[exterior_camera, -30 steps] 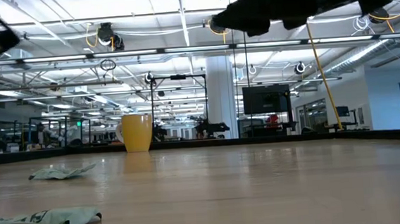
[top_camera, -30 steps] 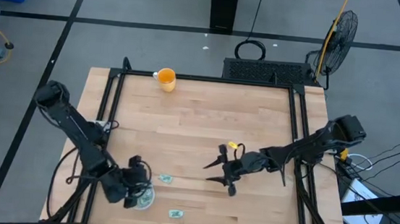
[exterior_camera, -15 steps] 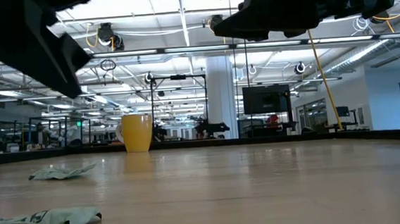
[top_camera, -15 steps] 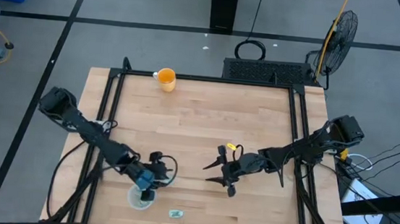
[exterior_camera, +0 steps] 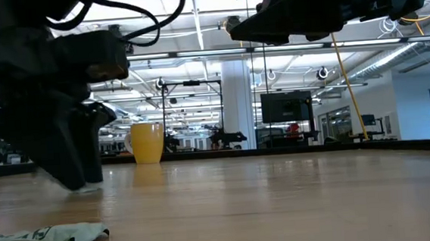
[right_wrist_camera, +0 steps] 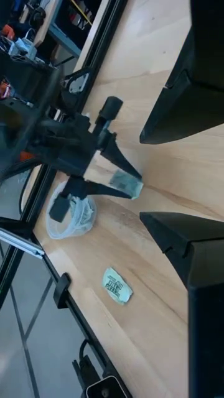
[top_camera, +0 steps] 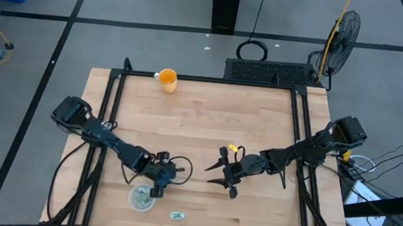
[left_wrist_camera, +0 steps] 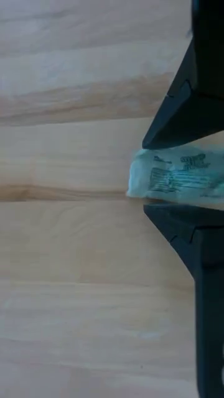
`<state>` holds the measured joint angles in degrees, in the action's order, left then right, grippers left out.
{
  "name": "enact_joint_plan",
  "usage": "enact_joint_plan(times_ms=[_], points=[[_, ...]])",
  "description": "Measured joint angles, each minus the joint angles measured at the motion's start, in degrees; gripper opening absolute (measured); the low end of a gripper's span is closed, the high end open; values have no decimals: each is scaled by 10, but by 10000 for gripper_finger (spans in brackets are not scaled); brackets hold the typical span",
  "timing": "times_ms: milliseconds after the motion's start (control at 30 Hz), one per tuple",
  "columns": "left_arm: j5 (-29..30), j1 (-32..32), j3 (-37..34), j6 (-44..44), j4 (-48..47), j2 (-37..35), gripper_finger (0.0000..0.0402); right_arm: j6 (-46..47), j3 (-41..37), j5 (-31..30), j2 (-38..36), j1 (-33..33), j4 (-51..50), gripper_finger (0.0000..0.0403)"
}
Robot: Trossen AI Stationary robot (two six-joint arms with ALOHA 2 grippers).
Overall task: Pick and place Stevia / Truvia into bins
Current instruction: Put the stevia packet into the transparent container
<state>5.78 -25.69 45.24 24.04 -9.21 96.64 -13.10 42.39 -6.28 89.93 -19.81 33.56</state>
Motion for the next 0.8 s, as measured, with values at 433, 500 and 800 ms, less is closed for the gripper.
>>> enact_joint_plan(times_ms=[433, 500, 800], points=[[1, 16, 1, -57, -6, 0, 37, 0, 0, 0, 0, 0, -27, 183], [-3, 17, 0, -62, -21, -13, 12, 0, 0, 0, 0, 0, -27, 183], [-4, -22, 0, -8, -81, -150, 13, 20, 0, 1, 0, 0, -27, 183]])
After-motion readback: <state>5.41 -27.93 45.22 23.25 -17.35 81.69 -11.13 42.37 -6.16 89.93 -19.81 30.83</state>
